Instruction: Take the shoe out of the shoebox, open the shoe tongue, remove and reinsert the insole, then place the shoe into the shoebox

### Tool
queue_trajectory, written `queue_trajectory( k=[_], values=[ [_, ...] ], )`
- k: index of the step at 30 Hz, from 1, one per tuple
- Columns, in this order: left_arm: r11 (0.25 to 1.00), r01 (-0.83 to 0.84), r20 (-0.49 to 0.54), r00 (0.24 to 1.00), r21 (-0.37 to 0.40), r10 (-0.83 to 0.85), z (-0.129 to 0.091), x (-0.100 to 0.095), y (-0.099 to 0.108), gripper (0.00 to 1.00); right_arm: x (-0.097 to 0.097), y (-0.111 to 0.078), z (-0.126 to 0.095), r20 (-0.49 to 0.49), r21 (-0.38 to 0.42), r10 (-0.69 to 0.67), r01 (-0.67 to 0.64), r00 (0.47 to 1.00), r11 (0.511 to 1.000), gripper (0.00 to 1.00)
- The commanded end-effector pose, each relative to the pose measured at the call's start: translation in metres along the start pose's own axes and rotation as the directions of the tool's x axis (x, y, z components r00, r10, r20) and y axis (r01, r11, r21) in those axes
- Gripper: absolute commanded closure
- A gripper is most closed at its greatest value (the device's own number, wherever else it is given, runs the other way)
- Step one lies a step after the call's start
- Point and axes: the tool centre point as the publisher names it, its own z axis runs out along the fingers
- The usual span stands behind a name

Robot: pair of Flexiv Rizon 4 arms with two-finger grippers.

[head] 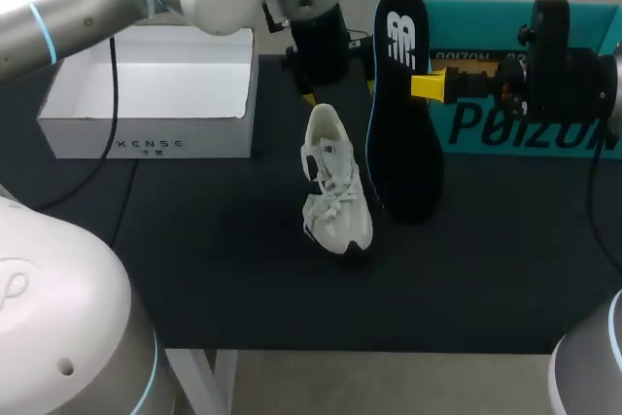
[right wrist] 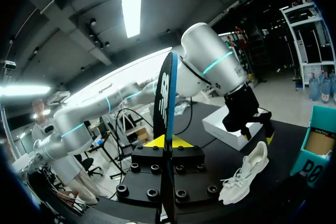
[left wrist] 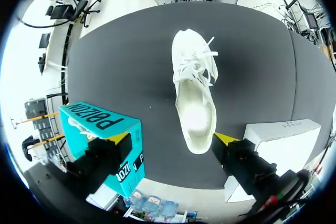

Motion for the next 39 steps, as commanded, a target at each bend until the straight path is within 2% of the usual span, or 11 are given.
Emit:
queue_trajectory(
  k=[1, 2, 7, 11, 14, 17, 22, 27, 32, 34, 39],
  values=[
    [1.000, -0.002, 0.027, 1.000, -0.002, 0.002, 0.001, 0.003, -0.001, 0.00, -0.001, 0.000, 0.002, 0.001, 0.002, 0.001, -0.001, 1.000, 1.000, 1.00],
    [1.000, -0.002, 0.027, 1.000, -0.002, 0.002, 0.001, 0.003, -0.001, 0.00, -0.001, 0.000, 0.002, 0.001, 0.002, 0.001, -0.001, 1.000, 1.000, 1.00],
    [1.000, 0.007, 0.262, 0.965, 0.019, -0.012, -0.011, -0.007, 0.004, 0.00, -0.001, 0.000, 0.002, 0.001, 0.002, 0.001, -0.001, 1.000, 1.000, 1.00],
    [1.000, 0.025, 0.373, 0.927, 0.016, -0.029, -0.029, -0.015, 0.010, 0.00, -0.027, 0.011, -0.008, -0.012, -0.107, 0.057, -0.058, 0.998, 0.993, 1.00],
    [0.999, 0.028, 0.443, 0.896, 0.028, -0.038, -0.041, -0.024, 0.010, 0.00, -0.045, 0.021, -0.016, -0.031, -0.154, 0.096, -0.100, 0.995, 0.983, 1.00],
    [0.999, 0.033, 0.494, 0.869, 0.031, -0.044, -0.050, -0.035, 0.007, 0.00, -0.063, 0.030, -0.023, -0.047, -0.163, 0.126, -0.132, 0.991, 0.978, 1.00],
    [0.999, 0.042, 0.561, 0.826, 0.026, -0.049, -0.064, -0.056, 0.002, 0.00, -0.091, 0.042, -0.031, -0.047, -0.137, 0.156, -0.161, 0.987, 0.977, 1.00],
    [0.999, 0.038, 0.612, 0.790, 0.009, -0.036, -0.078, -0.069, -0.002, 0.00, -0.115, 0.051, -0.039, -0.046, -0.074, 0.180, -0.183, 0.983, 0.980, 1.00],
    [0.999, 0.018, 0.676, 0.737, -0.043, 0.016, -0.093, -0.073, -0.012, 0.00, -0.145, 0.055, -0.044, -0.037, -0.033, 0.257, -0.258, 0.966, 0.966, 1.00],
    [0.998, 0.010, 0.695, 0.718, -0.070, 0.041, -0.097, -0.073, -0.014, 0.00, -0.155, 0.058, -0.045, -0.062, -0.018, 0.292, -0.294, 0.954, 0.956, 1.00],
    [0.996, 0.002, 0.767, 0.638, -0.088, 0.066, -0.107, -0.072, -0.023, 0.00, -0.176, 0.063, -0.046, -0.056, 0.042, 0.372, -0.370, 0.927, 0.928, 1.00]
  ],
)
